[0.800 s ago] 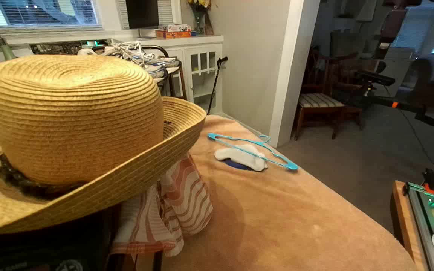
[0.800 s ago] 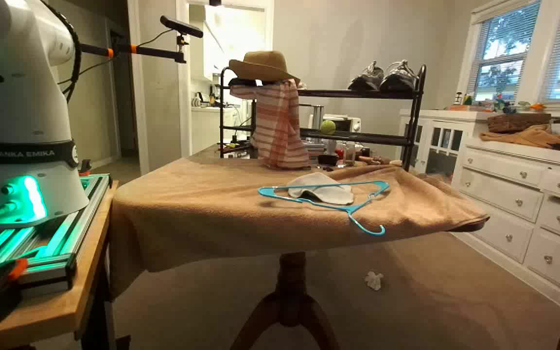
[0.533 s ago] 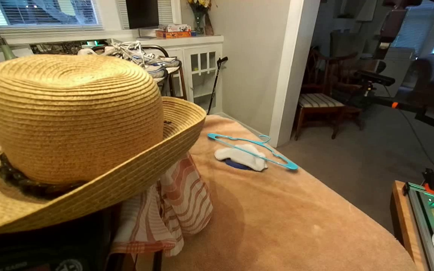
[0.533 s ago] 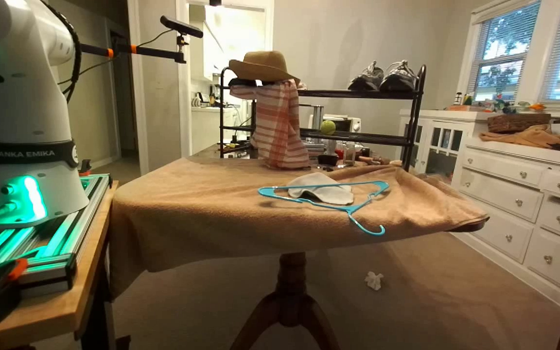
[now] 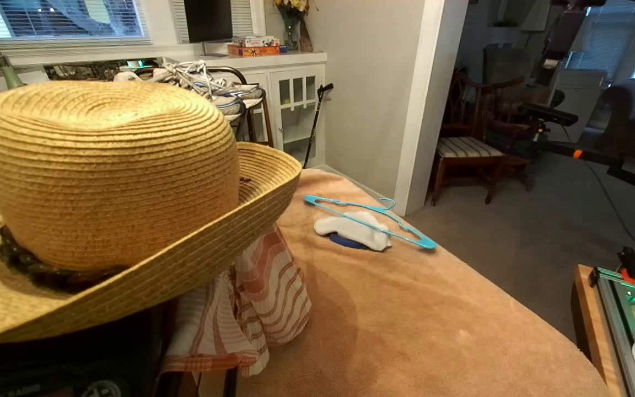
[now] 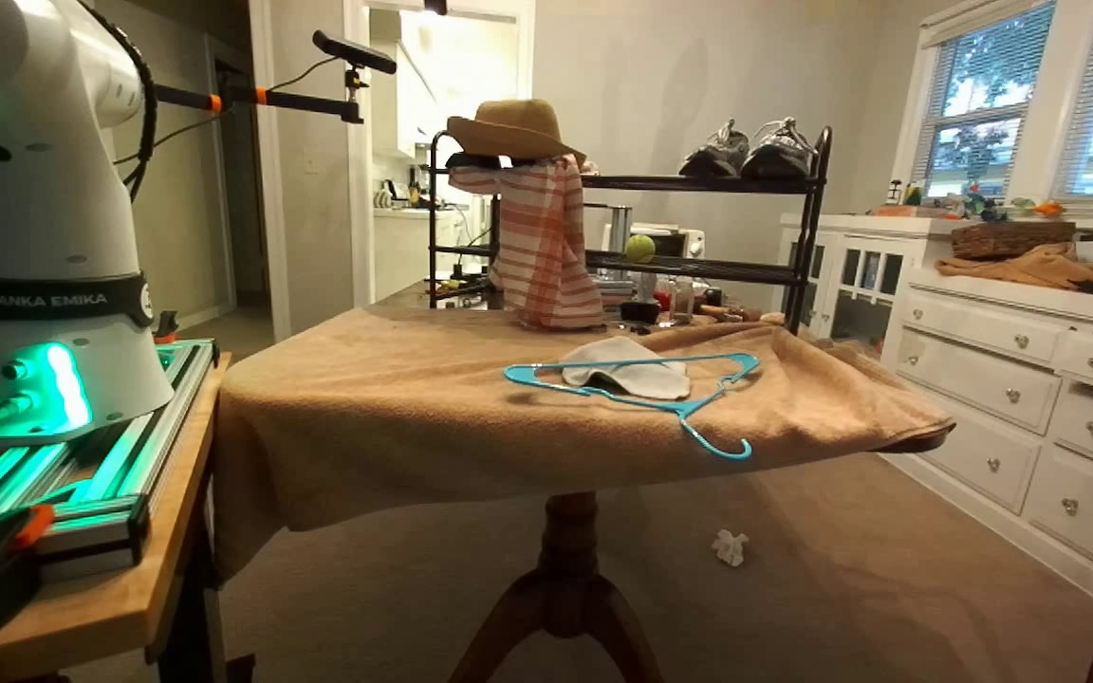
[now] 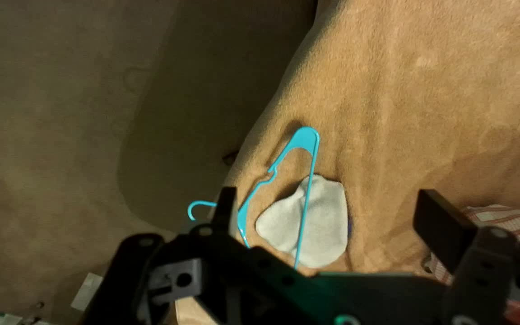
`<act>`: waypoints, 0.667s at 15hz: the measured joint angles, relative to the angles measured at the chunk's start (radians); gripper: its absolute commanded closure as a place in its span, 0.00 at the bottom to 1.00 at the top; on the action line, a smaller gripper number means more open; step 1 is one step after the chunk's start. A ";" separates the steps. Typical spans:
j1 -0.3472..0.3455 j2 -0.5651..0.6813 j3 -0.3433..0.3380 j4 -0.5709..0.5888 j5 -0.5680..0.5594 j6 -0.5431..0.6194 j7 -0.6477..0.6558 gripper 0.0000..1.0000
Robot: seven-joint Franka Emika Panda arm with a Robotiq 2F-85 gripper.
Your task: Put the yellow pencil on the bottom shelf of the rack.
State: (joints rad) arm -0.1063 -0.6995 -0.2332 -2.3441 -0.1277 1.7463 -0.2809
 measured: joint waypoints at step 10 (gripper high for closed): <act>0.264 0.232 0.043 0.111 0.175 0.275 -0.275 0.00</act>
State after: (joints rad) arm 0.1572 -0.4678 -0.1905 -2.2332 0.0477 2.0217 -0.5561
